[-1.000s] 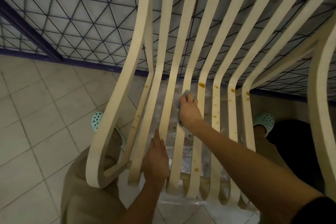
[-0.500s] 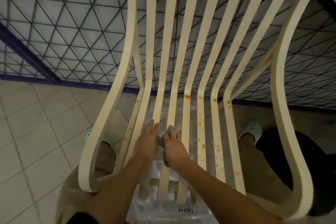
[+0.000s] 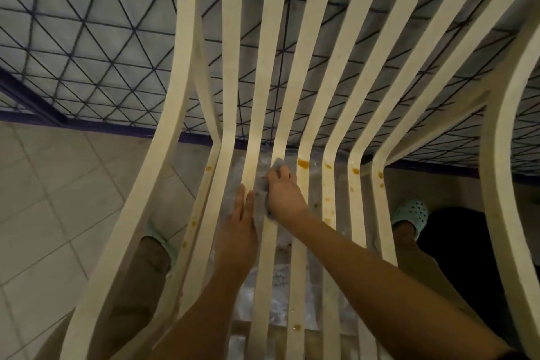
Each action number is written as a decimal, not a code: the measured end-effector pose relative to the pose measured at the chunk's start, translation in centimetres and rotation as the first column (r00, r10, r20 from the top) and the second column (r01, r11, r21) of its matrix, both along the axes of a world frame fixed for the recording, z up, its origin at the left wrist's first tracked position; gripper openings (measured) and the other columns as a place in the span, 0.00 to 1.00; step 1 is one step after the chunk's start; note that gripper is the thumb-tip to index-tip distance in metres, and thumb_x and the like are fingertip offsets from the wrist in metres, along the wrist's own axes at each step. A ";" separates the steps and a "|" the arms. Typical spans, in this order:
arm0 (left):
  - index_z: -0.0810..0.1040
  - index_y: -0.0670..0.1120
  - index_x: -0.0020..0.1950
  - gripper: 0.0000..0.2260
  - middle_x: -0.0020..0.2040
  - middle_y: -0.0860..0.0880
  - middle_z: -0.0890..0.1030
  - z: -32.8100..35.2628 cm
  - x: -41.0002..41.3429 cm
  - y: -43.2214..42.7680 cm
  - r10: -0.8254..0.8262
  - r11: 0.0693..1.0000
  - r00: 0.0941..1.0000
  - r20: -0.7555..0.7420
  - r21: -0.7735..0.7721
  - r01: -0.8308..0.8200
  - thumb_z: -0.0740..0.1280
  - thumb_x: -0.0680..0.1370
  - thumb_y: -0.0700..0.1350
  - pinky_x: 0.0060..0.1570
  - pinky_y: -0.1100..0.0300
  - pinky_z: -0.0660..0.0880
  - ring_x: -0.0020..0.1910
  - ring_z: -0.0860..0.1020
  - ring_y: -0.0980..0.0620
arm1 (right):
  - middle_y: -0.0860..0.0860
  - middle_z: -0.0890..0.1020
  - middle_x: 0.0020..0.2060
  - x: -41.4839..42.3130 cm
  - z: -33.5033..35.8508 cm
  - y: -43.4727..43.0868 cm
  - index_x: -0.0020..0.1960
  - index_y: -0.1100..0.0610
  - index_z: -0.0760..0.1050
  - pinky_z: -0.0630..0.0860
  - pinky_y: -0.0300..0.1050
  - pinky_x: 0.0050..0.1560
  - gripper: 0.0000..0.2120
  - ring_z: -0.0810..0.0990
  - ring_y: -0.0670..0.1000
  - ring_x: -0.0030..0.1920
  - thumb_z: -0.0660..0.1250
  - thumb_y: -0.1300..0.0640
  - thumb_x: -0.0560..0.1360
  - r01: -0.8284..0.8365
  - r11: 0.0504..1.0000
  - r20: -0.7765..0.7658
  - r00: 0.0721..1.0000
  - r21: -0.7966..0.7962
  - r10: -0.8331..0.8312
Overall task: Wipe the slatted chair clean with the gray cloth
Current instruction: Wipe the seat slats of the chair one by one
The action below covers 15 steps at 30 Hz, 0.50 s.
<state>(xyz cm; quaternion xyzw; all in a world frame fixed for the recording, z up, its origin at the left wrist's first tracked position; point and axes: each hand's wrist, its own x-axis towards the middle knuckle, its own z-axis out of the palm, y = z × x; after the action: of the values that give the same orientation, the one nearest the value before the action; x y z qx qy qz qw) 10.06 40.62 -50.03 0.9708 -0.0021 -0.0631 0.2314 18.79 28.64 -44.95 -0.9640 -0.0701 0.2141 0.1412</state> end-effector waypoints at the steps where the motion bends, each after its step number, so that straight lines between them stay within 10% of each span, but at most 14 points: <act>1: 0.45 0.50 0.79 0.31 0.79 0.50 0.40 0.1 -0.1 -0.1 -0.004 1.000 1.000 -0.004 0.007 0.004 0.58 0.81 0.43 0.36 0.60 0.78 0.50 0.78 0.51 | 0.61 0.56 0.72 0.9 -0.1 -0.1 0.71 0.61 0.61 0.70 0.52 0.66 0.33 0.60 0.63 0.70 0.71 0.67 0.70 -0.004 1.000 0.011 1.000 -0.006 0.004; 15: 0.39 0.53 0.79 0.35 0.77 0.56 0.31 1.5 0.1 -0.3 0.027 0.997 0.993 -0.116 0.069 -0.019 0.58 0.81 0.39 0.31 0.61 0.76 0.40 0.76 0.54 | 0.61 0.57 0.72 3.6 -2.0 -0.1 0.75 0.60 0.58 0.70 0.54 0.65 0.30 0.61 0.64 0.69 0.63 0.68 0.75 0.111 0.992 0.131 0.984 0.063 -0.118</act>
<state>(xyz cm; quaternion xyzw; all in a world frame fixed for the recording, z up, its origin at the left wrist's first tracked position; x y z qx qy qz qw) 10.11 40.30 -48.50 0.9727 0.0247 -0.1171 0.1989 22.36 28.50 -46.98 -0.9744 -0.0299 0.1380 0.1747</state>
